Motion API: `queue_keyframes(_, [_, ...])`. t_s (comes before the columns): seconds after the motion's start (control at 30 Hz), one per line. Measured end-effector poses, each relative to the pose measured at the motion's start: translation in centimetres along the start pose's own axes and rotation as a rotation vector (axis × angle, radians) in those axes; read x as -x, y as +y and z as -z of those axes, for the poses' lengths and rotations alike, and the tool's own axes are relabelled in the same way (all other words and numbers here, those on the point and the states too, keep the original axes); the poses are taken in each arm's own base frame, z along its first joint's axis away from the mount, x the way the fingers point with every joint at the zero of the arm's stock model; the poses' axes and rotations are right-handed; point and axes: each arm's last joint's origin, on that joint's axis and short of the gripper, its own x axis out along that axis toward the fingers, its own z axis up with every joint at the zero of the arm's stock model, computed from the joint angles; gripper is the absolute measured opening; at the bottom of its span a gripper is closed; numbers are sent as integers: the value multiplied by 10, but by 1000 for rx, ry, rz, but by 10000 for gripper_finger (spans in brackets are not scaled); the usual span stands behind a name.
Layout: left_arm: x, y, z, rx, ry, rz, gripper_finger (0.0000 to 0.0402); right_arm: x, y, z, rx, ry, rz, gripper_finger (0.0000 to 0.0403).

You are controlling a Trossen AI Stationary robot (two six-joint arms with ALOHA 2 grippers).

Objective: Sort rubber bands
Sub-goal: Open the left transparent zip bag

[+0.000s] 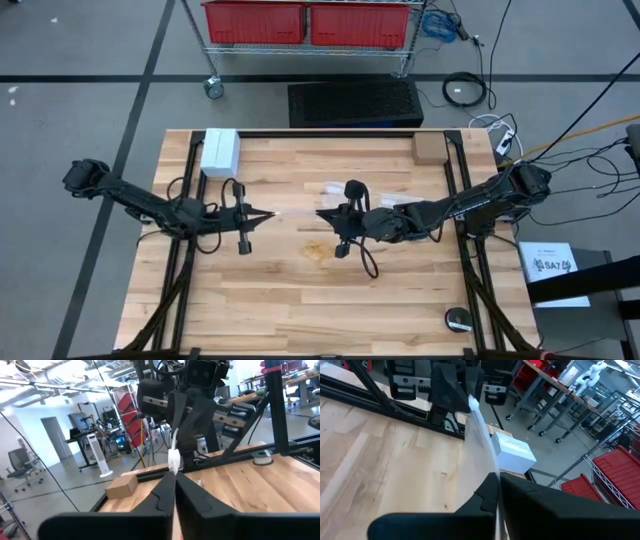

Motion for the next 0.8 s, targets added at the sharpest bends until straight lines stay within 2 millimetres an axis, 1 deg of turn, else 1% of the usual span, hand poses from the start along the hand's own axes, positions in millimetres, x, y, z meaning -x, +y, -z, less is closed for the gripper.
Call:
queue_keyframes(0.07, [0,0,-1,1,-2,-1,7,0,0,0,0,1,0,0])
queue_keyframes(0.23, [-3,2,-8,8,-19,-6,6,0,0,0,-3,3,-1,0])
queue_keyframes(0.37, [-3,0,-4,-11,19,11,4,0,0,1,-45,9,-2,6])
queue_keyframes(0.47, [-3,-2,3,-70,86,44,3,0,0,1,-69,9,-2,28])
queue_keyframes(0.57, [-2,-5,8,-100,130,92,2,-1,0,1,-84,7,-9,59])
queue_keyframes(0.7, [-4,-6,12,-108,145,130,2,-4,-3,2,-139,-22,-125,97])
queue_keyframes(0.8, [-7,-6,17,-104,170,131,1,-14,-4,4,-192,-56,-161,115])
